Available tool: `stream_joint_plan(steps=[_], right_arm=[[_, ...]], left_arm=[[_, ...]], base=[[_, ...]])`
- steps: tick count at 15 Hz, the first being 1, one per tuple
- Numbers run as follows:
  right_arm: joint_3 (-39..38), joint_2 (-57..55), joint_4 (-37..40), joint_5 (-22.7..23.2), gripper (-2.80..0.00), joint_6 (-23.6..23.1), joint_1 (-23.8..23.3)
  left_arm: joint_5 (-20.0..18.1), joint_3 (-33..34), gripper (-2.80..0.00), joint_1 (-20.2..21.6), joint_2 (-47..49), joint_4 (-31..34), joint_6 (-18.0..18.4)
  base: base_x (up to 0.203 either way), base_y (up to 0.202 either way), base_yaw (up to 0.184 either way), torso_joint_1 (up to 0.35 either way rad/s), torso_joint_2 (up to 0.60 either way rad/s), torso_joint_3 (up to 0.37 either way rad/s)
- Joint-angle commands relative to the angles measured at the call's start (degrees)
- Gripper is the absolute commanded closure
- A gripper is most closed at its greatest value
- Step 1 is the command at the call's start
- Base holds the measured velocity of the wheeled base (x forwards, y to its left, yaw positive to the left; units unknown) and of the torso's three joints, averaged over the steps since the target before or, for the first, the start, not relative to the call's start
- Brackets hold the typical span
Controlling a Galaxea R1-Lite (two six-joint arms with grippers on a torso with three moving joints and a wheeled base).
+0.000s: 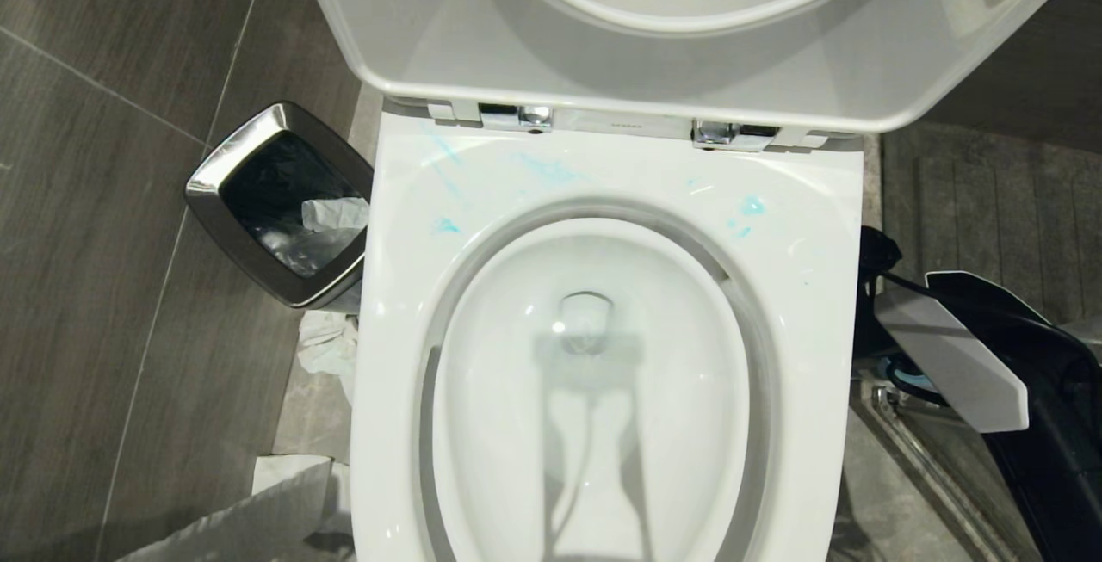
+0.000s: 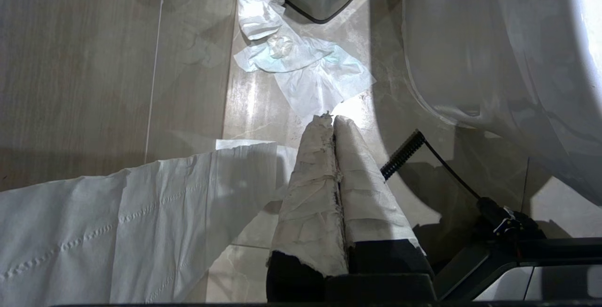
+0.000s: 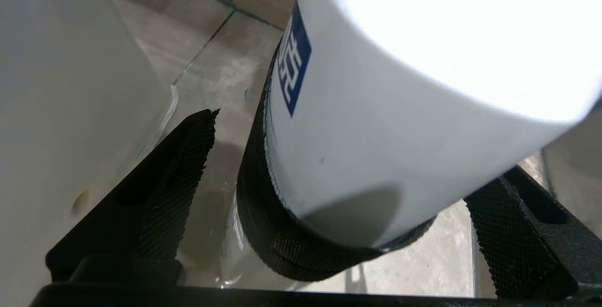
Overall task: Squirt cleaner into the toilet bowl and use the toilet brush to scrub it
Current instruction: Pour in the cleaning agent
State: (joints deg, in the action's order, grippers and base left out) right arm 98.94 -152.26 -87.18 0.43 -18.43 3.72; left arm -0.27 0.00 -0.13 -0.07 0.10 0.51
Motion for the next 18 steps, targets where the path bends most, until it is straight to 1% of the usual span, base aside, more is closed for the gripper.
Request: stream_joint_plan(steps=[1, 18], right_arm=[[0.9, -0.4, -0.5, 0.0, -2.80, -0.2, 0.1], [5.1, -3.5, -0.5, 0.0, -2.80, -1.4, 0.1]], left_arm=[[0.0, 0.1, 0.00, 0.0, 0.1, 0.1, 0.0], [0.0, 0.1, 0.00, 0.0, 0.1, 0.0, 0.0]], base=[[0.000, 0.000, 0.000, 0.000, 0.00, 0.000], [0.000, 0.000, 0.000, 0.000, 0.00, 0.000]])
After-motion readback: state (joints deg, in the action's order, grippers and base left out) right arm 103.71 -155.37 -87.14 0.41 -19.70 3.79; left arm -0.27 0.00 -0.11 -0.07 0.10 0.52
